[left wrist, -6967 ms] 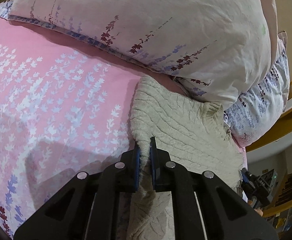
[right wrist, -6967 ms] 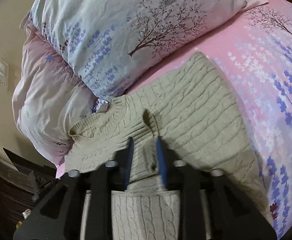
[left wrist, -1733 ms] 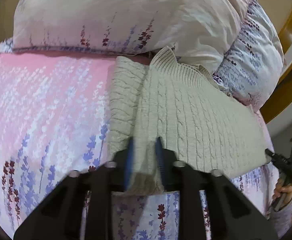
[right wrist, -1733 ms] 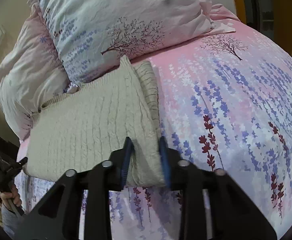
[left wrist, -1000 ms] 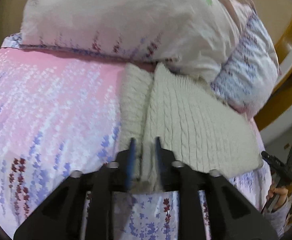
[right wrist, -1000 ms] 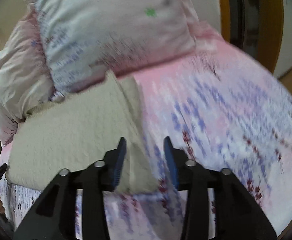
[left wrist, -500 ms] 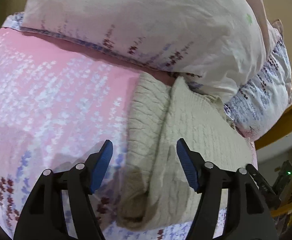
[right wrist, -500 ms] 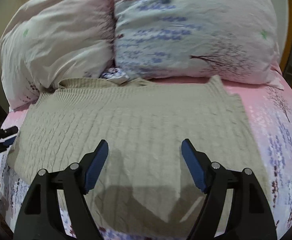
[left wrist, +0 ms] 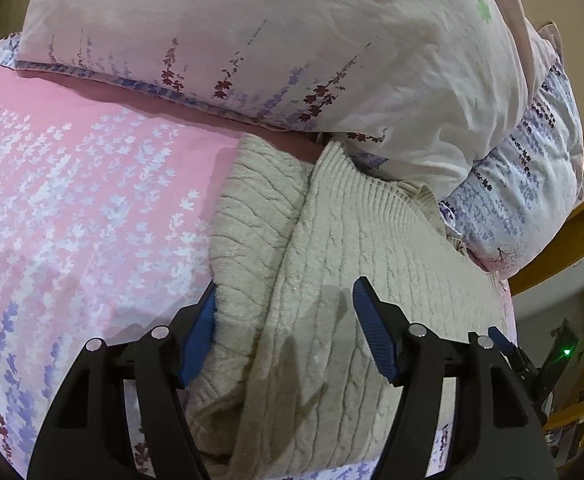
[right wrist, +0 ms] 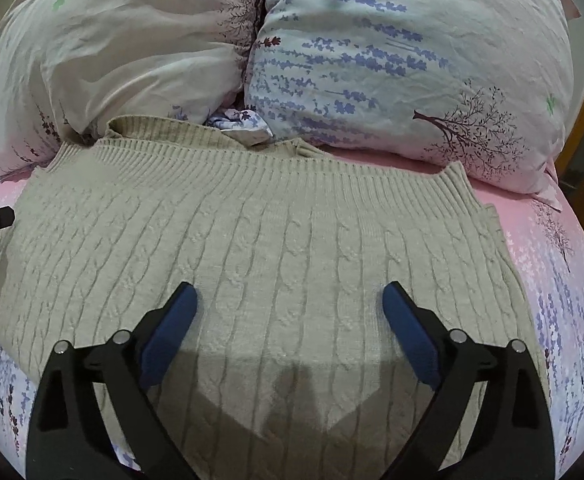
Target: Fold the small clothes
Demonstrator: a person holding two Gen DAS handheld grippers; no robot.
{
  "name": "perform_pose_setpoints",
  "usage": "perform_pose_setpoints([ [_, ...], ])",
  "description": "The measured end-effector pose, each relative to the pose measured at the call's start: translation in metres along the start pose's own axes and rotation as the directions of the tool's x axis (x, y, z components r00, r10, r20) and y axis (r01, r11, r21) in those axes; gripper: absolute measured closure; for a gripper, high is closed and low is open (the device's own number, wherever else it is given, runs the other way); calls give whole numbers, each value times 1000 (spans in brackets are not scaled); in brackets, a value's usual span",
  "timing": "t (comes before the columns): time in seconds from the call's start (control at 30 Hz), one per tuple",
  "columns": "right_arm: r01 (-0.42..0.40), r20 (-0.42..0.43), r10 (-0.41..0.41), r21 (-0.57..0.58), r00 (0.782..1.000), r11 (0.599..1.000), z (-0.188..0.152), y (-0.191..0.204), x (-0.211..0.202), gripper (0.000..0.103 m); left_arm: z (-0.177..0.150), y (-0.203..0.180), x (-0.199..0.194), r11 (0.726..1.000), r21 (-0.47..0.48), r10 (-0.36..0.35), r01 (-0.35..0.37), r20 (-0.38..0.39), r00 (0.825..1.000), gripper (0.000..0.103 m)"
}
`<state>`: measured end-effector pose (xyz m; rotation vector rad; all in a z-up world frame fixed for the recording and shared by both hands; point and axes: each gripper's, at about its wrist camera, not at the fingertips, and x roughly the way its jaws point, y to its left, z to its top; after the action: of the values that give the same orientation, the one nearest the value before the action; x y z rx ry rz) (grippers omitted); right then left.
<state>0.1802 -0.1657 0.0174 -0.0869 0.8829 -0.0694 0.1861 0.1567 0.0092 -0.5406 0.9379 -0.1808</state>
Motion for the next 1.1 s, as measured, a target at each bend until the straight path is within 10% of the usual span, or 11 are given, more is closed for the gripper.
perform_pose_setpoints([
  [0.4, -9, -4, 9, 12, 1000, 1000, 1, 0, 4, 7, 0, -6, 8, 994, -73, -83, 82, -16, 996, 72],
  [0.87, -6, -6, 6, 21, 1000, 1000, 0, 1, 5, 6, 2, -12, 10, 995, -74, -63, 61, -25, 998, 61],
  [1.1, -20, -11, 21, 25, 1000, 999, 0, 1, 5, 6, 6, -13, -3, 981, -122, -152, 152, 7, 988, 85],
])
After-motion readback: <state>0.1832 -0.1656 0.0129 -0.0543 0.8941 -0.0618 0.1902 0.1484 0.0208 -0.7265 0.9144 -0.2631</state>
